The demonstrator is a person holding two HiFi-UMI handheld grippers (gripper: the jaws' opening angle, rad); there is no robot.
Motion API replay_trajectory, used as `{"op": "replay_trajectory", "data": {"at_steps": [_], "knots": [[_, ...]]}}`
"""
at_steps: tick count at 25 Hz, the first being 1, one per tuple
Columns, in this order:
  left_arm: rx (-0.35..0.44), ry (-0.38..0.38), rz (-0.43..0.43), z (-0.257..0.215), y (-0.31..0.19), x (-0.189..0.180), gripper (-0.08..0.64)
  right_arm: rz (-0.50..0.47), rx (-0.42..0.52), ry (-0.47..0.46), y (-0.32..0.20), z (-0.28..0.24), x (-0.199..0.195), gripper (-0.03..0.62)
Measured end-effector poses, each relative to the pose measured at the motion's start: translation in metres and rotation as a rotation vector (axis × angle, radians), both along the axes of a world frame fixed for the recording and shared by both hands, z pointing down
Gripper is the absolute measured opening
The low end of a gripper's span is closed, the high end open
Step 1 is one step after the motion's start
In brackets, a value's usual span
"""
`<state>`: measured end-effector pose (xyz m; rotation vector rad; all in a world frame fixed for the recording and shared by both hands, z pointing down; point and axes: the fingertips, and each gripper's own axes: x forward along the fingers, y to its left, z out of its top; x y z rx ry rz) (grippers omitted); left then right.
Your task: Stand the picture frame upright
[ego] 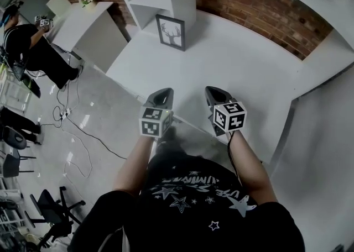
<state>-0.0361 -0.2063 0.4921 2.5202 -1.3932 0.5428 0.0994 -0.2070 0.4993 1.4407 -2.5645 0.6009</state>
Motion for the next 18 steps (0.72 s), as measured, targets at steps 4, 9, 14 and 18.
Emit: {"op": "replay_trajectory", "data": {"at_steps": [4, 9, 14, 18], "knots": [[-0.026, -0.018, -0.056, 0.005, 0.034, -0.008, 0.018, -0.036, -0.019, -0.021, 0.02, 0.01, -0.002, 0.015], [-0.052, -0.035, -0.106, 0.009, 0.058, -0.016, 0.018, -0.036, -0.052, -0.071, 0.034, 0.015, -0.004, 0.015], [-0.031, -0.017, -0.146, 0.007, 0.061, -0.017, 0.018, -0.098, -0.052, -0.046, 0.038, 0.025, -0.016, 0.015], [-0.023, -0.02, -0.168, 0.008, 0.068, -0.029, 0.018, -0.126, -0.051, -0.039, 0.038, 0.026, -0.031, 0.015]]}}
